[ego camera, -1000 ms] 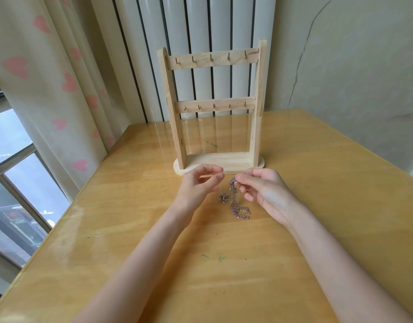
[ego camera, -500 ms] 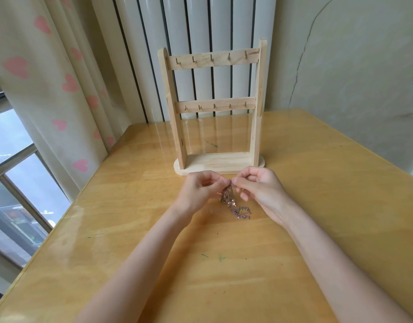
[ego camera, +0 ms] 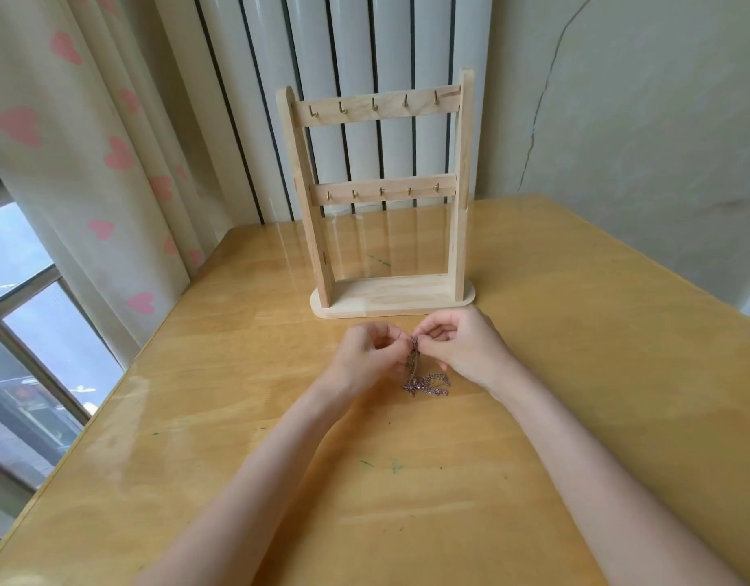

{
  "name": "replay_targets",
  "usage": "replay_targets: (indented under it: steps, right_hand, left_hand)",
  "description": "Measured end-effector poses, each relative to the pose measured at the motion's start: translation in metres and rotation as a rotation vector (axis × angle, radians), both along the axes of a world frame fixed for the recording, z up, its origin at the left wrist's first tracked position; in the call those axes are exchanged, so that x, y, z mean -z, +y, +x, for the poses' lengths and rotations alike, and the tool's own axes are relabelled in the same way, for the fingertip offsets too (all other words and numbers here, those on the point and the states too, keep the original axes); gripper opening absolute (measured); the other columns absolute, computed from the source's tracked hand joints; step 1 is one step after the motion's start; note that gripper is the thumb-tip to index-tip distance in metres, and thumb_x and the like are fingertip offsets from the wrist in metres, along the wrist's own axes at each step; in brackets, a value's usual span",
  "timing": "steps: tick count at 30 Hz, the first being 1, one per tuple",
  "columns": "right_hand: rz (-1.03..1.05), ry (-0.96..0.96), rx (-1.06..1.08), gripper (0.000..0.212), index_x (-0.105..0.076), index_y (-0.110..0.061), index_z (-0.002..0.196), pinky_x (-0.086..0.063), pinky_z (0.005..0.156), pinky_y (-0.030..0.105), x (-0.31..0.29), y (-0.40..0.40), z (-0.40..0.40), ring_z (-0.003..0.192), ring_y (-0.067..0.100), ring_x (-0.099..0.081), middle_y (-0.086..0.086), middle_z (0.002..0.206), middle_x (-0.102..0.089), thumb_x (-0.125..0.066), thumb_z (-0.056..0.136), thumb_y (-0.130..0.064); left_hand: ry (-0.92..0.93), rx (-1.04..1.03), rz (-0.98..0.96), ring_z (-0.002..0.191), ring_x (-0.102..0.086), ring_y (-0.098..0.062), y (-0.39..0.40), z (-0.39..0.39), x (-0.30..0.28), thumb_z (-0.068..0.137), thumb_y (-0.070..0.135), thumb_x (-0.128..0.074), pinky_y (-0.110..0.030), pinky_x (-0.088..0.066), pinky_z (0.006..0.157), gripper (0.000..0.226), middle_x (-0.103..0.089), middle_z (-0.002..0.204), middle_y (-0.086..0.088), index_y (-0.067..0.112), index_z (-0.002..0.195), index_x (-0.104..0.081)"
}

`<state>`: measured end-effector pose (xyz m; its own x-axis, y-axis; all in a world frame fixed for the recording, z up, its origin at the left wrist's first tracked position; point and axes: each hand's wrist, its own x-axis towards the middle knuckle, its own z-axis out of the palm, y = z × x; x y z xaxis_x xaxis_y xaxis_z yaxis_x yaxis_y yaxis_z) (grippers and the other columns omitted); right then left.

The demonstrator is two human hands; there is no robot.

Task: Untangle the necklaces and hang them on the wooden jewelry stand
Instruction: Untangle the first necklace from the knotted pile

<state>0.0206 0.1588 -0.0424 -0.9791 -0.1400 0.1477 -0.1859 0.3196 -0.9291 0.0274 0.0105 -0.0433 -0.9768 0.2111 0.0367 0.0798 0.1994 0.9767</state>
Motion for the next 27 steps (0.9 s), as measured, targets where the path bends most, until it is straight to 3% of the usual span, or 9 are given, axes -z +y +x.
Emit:
replay_targets:
  steps: [4,10,17,21,27]
  right_hand:
    - [-0.236,-0.168,0.004,0.013,-0.062,-0.002,0.072,-0.037,0.048,0.021,-0.0029,0.0026,0.0015,0.054,0.013,-0.047,0.004,0.062,-0.055,-0.055,0.083,0.000]
    - [-0.641,-0.449,-0.221,0.018,-0.053,-0.006,0.073,-0.035,0.047,0.022,-0.0055,0.0041,0.0025,0.057,0.014,-0.047,0.002,0.067,-0.054,-0.045,0.086,0.003]
    - [-0.432,-0.378,-0.177,0.023,-0.053,-0.009,0.064,-0.028,0.050,0.025,-0.0054,0.0019,0.0033,0.053,0.013,-0.043,0.002,0.061,-0.047,-0.052,0.085,0.000]
    - [-0.565,-0.414,-0.180,0.021,-0.053,-0.008,0.066,-0.030,0.046,0.023,-0.0067,0.0021,0.0028,0.051,0.013,-0.044,0.002,0.063,-0.051,-0.048,0.086,0.000]
    - [-0.785,-0.510,-0.152,0.017,-0.054,-0.008,0.071,-0.030,0.039,0.017,-0.0066,0.0054,0.0027,0.046,0.009,-0.043,0.002,0.062,-0.053,-0.050,0.086,-0.002]
  left_hand:
    - [0.191,-0.043,-0.118,0.051,-0.050,0.001,0.0014,-0.0020,0.0006,0.089,0.004,-0.054,-0.017,-0.046,0.058,0.023,-0.055,0.062,0.004,0.017,0.071,-0.055]
    - [0.021,0.005,0.212,0.065,-0.052,-0.005,-0.0015,-0.0012,0.0006,0.093,0.007,-0.049,-0.015,-0.048,0.065,0.018,-0.054,0.072,0.001,0.012,0.078,-0.055]
    - [-0.010,0.027,0.301,0.065,-0.054,-0.004,0.0003,-0.0019,0.0005,0.093,0.006,-0.049,-0.016,-0.048,0.065,0.017,-0.057,0.073,0.002,0.012,0.078,-0.054]
    - [-0.012,0.019,0.312,0.055,-0.047,-0.005,0.0018,-0.0023,0.0005,0.092,0.002,-0.049,-0.015,-0.046,0.057,0.016,-0.051,0.063,0.002,0.009,0.078,-0.052]
    - [0.209,0.061,0.021,0.052,-0.051,0.000,0.0034,-0.0019,-0.0001,0.081,-0.005,-0.058,-0.014,-0.046,0.060,0.020,-0.060,0.055,0.014,0.014,0.083,-0.051]
